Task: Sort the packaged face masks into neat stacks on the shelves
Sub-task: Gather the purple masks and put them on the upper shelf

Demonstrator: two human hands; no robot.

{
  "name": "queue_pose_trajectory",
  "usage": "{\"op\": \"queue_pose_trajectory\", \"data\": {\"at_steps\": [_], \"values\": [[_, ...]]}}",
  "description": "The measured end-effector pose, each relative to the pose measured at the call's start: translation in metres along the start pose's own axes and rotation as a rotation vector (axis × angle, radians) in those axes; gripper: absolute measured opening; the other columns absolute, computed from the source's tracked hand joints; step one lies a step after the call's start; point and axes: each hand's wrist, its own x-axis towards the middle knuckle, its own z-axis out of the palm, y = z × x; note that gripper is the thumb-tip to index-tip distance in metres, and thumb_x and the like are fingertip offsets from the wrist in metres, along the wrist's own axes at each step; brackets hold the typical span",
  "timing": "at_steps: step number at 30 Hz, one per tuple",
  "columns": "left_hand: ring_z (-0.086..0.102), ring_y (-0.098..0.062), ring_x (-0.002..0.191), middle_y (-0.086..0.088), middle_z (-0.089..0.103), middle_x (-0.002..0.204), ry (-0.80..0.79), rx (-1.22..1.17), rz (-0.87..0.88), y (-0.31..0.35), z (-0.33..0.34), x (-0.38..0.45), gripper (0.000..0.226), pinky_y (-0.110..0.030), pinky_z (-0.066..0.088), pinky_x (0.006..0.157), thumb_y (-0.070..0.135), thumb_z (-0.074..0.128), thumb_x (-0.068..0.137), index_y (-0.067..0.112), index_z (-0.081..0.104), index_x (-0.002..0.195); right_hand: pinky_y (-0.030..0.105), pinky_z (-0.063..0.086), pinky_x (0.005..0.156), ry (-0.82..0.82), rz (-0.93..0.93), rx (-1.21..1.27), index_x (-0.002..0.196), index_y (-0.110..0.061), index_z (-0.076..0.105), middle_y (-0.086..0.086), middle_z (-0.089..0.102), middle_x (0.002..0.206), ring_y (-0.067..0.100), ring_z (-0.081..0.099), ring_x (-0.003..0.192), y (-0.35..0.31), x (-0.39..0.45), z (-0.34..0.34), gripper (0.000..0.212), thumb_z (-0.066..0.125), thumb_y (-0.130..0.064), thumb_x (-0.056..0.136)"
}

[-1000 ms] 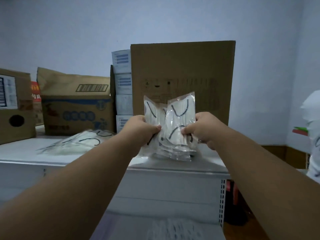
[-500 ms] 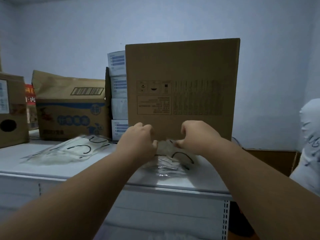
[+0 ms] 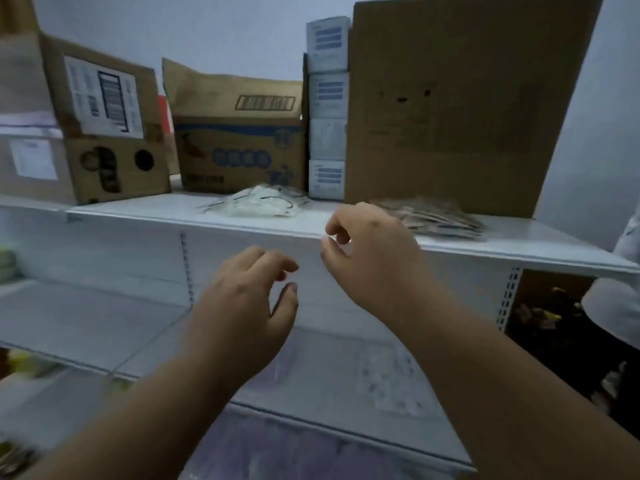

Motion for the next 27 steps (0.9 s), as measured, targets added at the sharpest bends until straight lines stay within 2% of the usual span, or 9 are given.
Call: {"op": "queue_pose_trajectory", "data": {"at_steps": [3,6,8,10,12,15,18,22,27], "values": [[0.054,-0.012,0.078,0.009,0.060,0.094,-0.072,0.087,-0.075,-0.044,-0.023,-0.065,0.025,-0.026,0.037,0.064,0.034,0.052,0.087,0.024,0.065,0.107,0.033,0.043,0.069,-0.102,-0.020,0.105,0.096,-0.019,0.059,-0.003,0.056,0.092,0.018,0.052,0.081,-0.054,-0.033,0.046,0.009,0.055,-0.027,0.094],[0.055,-0.014,0.080,0.007,0.060,0.093,-0.167,0.117,-0.178,-0.074,-0.041,-0.122,0.027,-0.027,0.039,0.067,0.033,0.052,0.086,0.021,0.065,0.106,0.037,0.048,0.073,-0.173,-0.038,0.223,0.106,-0.016,0.062,0.000,0.061,0.097,0.020,0.055,0.083,-0.089,-0.067,0.089,0.014,0.057,-0.019,0.093],[0.055,-0.016,0.081,0.005,0.060,0.092,-0.226,0.148,-0.220,-0.091,-0.050,-0.155,0.026,-0.026,0.038,0.069,0.032,0.052,0.086,0.020,0.066,0.105,0.034,0.045,0.072,-0.224,-0.025,0.283,0.108,-0.016,0.062,0.000,0.063,0.097,0.017,0.052,0.080,-0.103,-0.091,0.118,0.016,0.057,-0.017,0.093],[0.054,-0.016,0.079,0.005,0.059,0.091,-0.270,0.193,-0.269,-0.104,-0.053,-0.184,0.023,-0.022,0.029,0.070,0.029,0.055,0.086,0.019,0.066,0.103,0.032,0.044,0.070,-0.286,-0.023,0.339,0.105,-0.015,0.064,0.000,0.063,0.094,0.013,0.048,0.076,-0.109,-0.116,0.144,0.014,0.059,-0.017,0.092],[0.054,-0.016,0.079,0.005,0.060,0.090,-0.294,0.215,-0.340,-0.113,-0.049,-0.212,0.022,-0.022,0.030,0.069,0.028,0.055,0.086,0.019,0.066,0.103,0.037,0.049,0.067,-0.335,-0.013,0.392,0.098,-0.015,0.065,-0.001,0.062,0.086,0.016,0.052,0.073,-0.108,-0.140,0.169,0.010,0.061,-0.018,0.090],[0.057,-0.016,0.081,0.005,0.061,0.091,-0.356,0.184,-0.410,-0.123,-0.033,-0.244,0.025,-0.029,0.044,0.070,0.028,0.054,0.086,0.020,0.067,0.105,0.030,0.044,0.069,-0.418,0.065,0.401,0.096,-0.018,0.065,-0.005,0.059,0.084,0.012,0.051,0.074,-0.099,-0.171,0.202,0.006,0.063,-0.020,0.090],[0.054,-0.015,0.080,0.006,0.059,0.089,-0.437,0.162,-0.460,-0.138,-0.018,-0.266,0.019,-0.026,0.039,0.068,0.023,0.060,0.088,0.021,0.067,0.105,0.024,0.037,0.068,-0.549,0.149,0.374,0.094,-0.024,0.062,-0.010,0.055,0.086,0.006,0.048,0.074,-0.091,-0.198,0.230,0.002,0.062,-0.025,0.093],[0.055,-0.014,0.079,0.007,0.059,0.089,-0.499,0.129,-0.514,-0.178,0.005,-0.287,0.018,-0.023,0.034,0.069,0.017,0.068,0.086,0.021,0.067,0.103,0.030,0.049,0.074,-0.645,0.251,0.374,0.099,-0.022,0.064,-0.008,0.058,0.091,0.007,0.054,0.079,-0.095,-0.210,0.280,0.007,0.060,-0.025,0.095],[0.061,-0.027,0.080,-0.005,0.061,0.099,-0.690,0.044,-0.561,-0.261,0.052,-0.315,0.031,-0.026,0.035,0.064,0.017,0.071,0.081,0.014,0.065,0.111,0.030,0.046,0.076,-0.767,0.441,0.284,0.112,-0.025,0.061,-0.010,0.055,0.099,0.006,0.050,0.079,-0.110,-0.216,0.362,0.016,0.055,-0.030,0.097]]}}
